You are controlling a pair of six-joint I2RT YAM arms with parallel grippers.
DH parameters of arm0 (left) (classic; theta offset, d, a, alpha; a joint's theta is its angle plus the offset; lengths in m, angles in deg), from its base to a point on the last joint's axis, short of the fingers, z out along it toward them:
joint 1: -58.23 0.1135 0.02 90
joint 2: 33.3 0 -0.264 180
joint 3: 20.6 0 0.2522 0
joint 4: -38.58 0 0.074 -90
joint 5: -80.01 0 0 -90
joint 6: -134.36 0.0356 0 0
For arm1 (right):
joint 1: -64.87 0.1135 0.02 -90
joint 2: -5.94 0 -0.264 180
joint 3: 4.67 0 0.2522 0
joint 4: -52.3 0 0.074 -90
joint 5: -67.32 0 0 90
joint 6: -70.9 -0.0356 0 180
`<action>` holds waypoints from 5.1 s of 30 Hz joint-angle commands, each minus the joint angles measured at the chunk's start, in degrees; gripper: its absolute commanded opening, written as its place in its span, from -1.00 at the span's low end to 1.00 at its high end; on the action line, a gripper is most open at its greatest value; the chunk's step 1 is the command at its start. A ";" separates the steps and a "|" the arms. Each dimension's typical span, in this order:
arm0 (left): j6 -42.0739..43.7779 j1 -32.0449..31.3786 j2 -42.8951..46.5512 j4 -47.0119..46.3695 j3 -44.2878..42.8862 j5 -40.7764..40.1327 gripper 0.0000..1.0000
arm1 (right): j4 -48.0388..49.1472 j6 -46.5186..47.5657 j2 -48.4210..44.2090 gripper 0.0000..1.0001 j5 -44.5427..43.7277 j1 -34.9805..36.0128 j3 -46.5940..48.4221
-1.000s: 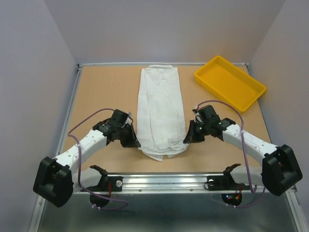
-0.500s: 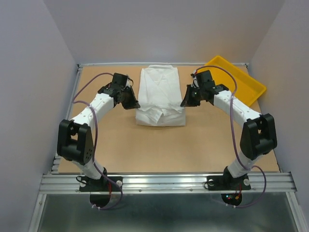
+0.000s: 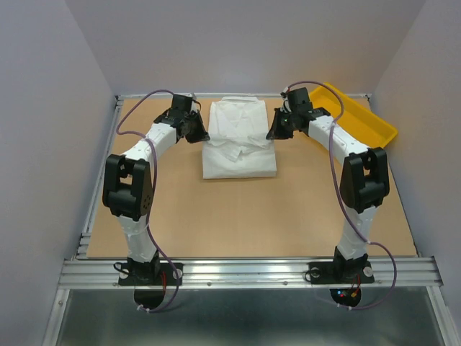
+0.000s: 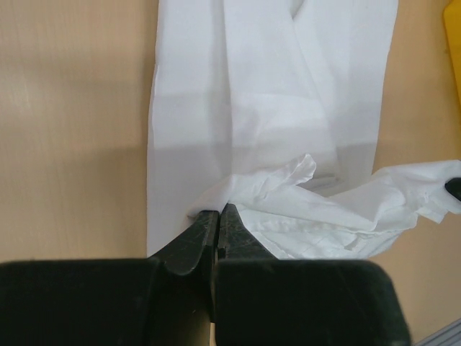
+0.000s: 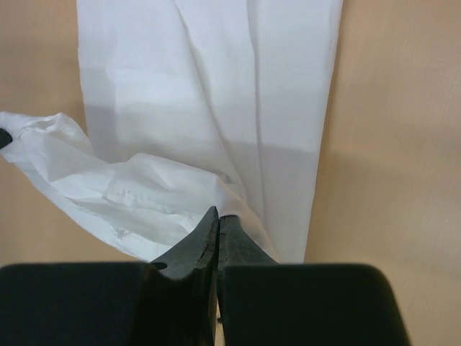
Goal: Fold and stack the long sleeve shirts
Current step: Fold the shirt
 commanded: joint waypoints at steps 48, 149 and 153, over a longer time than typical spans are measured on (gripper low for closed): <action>-1.52 -3.40 15.72 -21.41 10.71 -9.34 0.44 | 8.83 9.31 -5.05 0.35 -1.83 -0.73 -1.66; -11.02 -6.75 37.89 -6.19 43.78 -12.86 0.63 | 13.76 4.66 -28.17 0.07 -6.10 4.72 -34.13; -8.64 -6.67 31.13 -9.80 36.49 -13.92 0.63 | 16.04 4.04 -22.64 0.05 -9.55 3.93 -29.73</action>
